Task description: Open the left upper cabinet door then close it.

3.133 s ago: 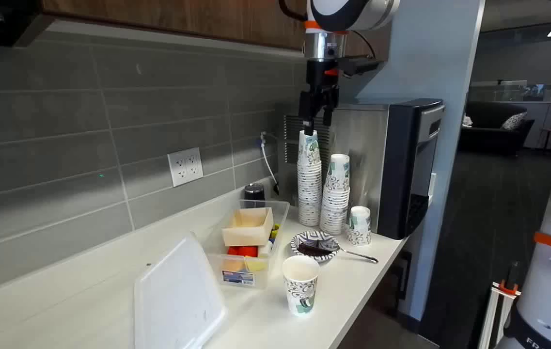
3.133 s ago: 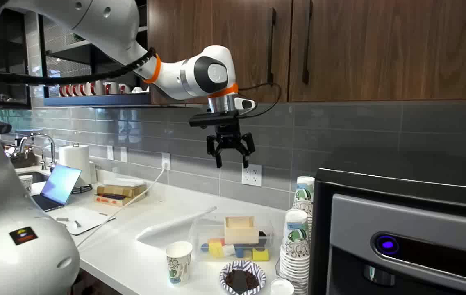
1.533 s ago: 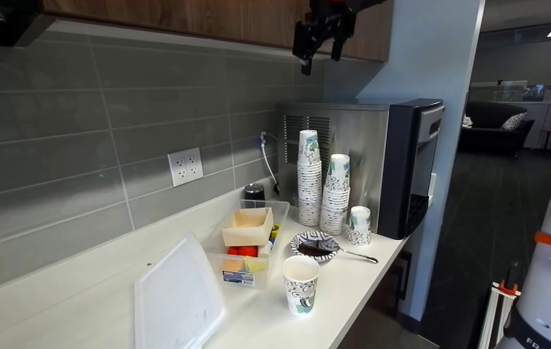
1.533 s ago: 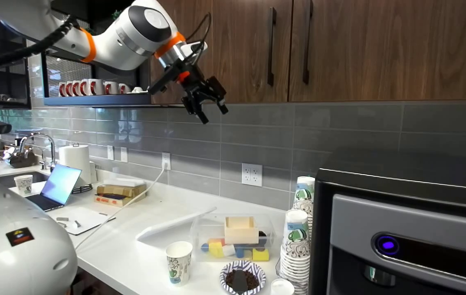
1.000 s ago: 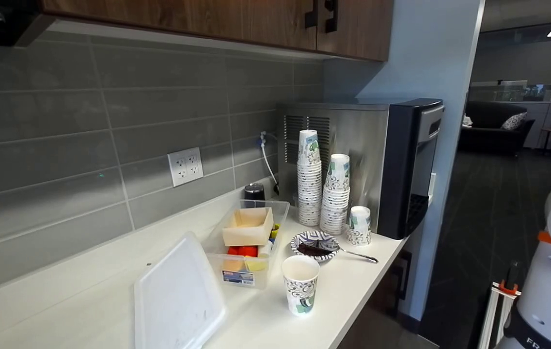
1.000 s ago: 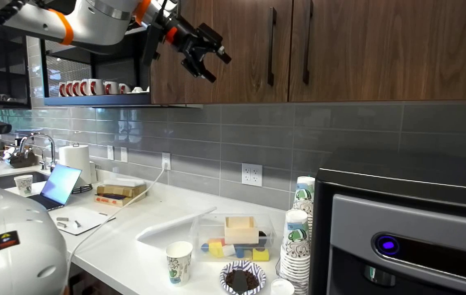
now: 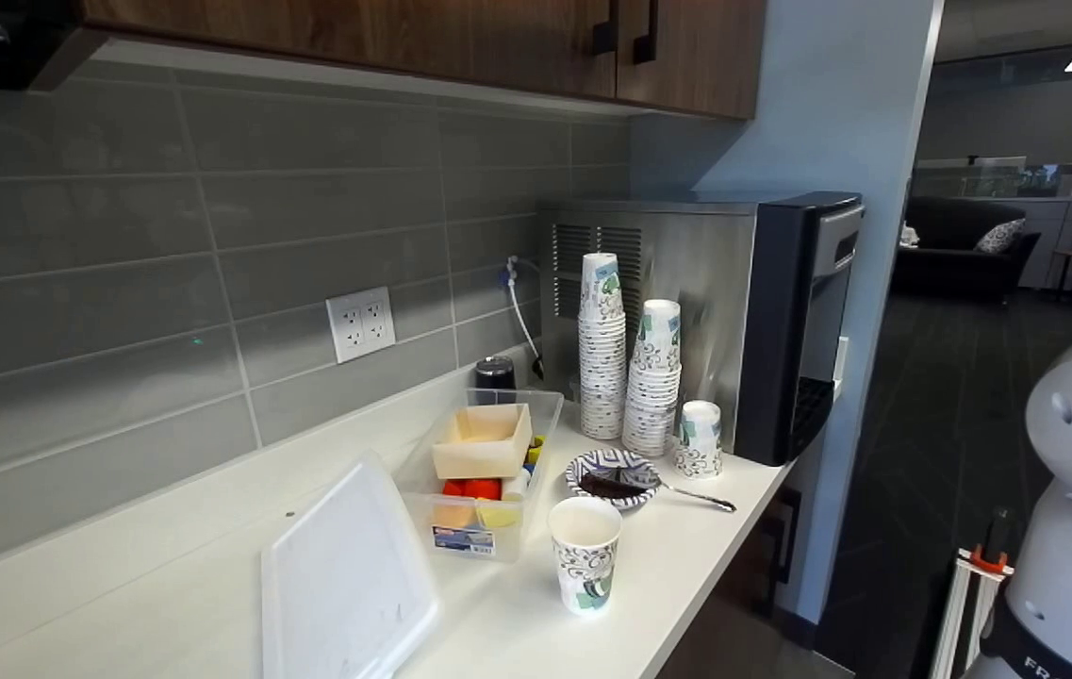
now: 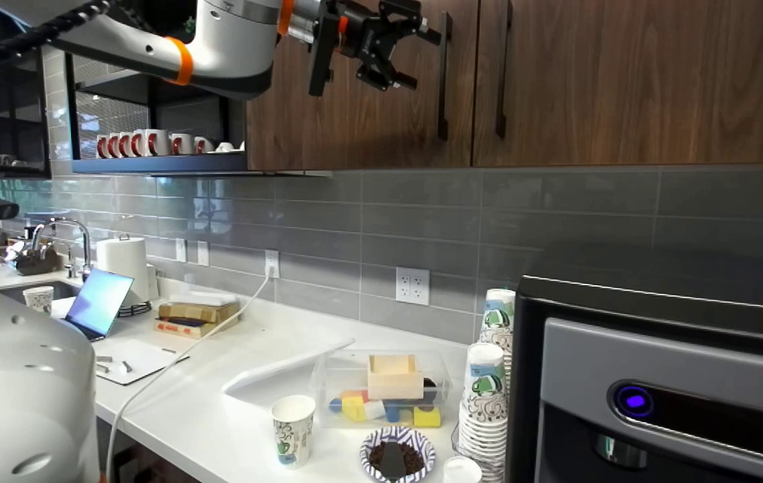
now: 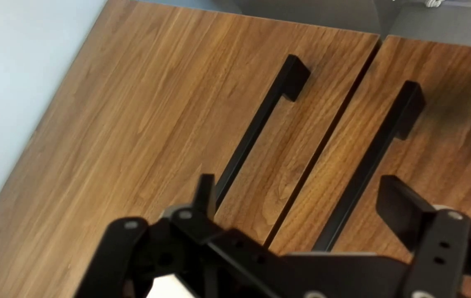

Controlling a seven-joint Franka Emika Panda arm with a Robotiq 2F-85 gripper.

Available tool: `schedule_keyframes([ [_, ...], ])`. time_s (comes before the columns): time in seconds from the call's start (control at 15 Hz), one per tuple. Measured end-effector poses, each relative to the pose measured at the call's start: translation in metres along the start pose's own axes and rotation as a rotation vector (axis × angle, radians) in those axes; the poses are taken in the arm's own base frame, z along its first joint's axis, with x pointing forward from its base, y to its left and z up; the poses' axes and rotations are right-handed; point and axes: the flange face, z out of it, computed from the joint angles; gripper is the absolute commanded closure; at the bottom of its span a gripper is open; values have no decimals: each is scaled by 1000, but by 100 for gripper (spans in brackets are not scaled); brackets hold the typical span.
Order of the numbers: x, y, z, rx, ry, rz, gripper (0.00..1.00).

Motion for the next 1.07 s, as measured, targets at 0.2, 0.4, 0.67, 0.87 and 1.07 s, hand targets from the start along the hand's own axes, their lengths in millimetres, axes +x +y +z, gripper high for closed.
schedule_keyframes([
  [0.2, 6, -9, 19, 6, 3, 3, 0],
  [0.4, 13, -17, 35, 16, 9, 18, 0],
  [0.67, 22, -21, 53, 12, 9, 40, 0],
  [0.87, 25, -21, 69, 10, -3, 63, 0],
  [1.07, 27, -21, 81, 7, -12, 72, 0],
])
